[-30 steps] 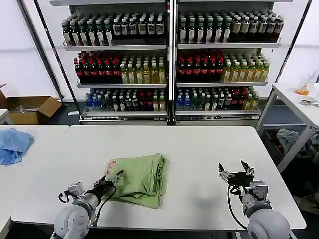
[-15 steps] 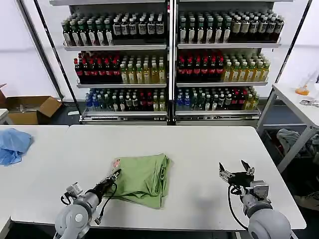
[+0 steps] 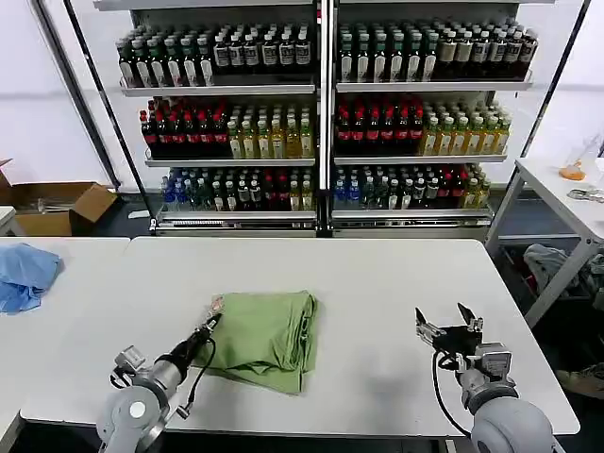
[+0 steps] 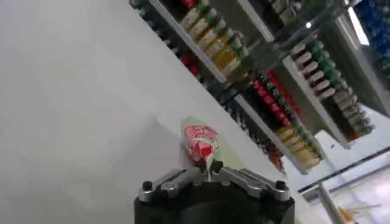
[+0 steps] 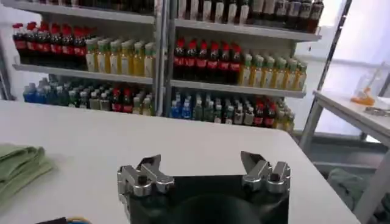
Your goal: Fold and organize the clothes.
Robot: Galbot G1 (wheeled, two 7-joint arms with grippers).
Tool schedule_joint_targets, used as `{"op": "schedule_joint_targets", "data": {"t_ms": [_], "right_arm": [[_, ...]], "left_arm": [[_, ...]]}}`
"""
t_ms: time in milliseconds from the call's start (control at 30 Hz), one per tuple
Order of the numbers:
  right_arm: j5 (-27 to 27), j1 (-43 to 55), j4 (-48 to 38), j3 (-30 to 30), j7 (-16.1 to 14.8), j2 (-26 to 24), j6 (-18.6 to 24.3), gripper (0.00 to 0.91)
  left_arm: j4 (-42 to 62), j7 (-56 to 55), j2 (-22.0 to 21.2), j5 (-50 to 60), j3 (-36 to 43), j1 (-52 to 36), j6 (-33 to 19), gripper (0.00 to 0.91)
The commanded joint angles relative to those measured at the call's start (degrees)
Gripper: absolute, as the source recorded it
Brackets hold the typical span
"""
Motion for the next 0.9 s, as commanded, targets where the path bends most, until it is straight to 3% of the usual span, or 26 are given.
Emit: {"op": "schedule_joint_targets", "data": {"t_ms": [33,233,400,533,700,900], "right_arm": [[0.12,0.18,0.01,0.11,0.01,0.01,0.04,0.907],[0.42,1.41,0.11,-0.36,-0.01,0.43,0.06,0.907],[0.38,1.69,0.40,-0.59,-0.01,0.96,0.02,0.907],[0.39,1.08,0.84,-0.01,-0.08,0.77,0.02,0.907],[0.32,0.24,1.48,0.74,-0.08,0.75,0.01,0.907],[0.20,-0.89,1.69,1.91,-0.02,0.60,-0.07,0.907]], "left_arm": [[-2.52,-1.19,4.88,-5.50,-14.55,0.48,0.10,0.020],[-5.16,-3.19,16.20,-6.32,-27.68,1.13,0.91,0.020],[-10.66,-3.56,21.01,-1.63,-28.85,0.18,1.68,0.020],[-16.33,-3.07,20.08,5.42,-19.87,1.45,2.15,0.020],[-10.77,0.05,15.34,35.72,5.58,2.61,-1.01,0.020],[-7.46,-1.50,7.33,45.52,22.10,-7.54,0.07,0.020]]}}
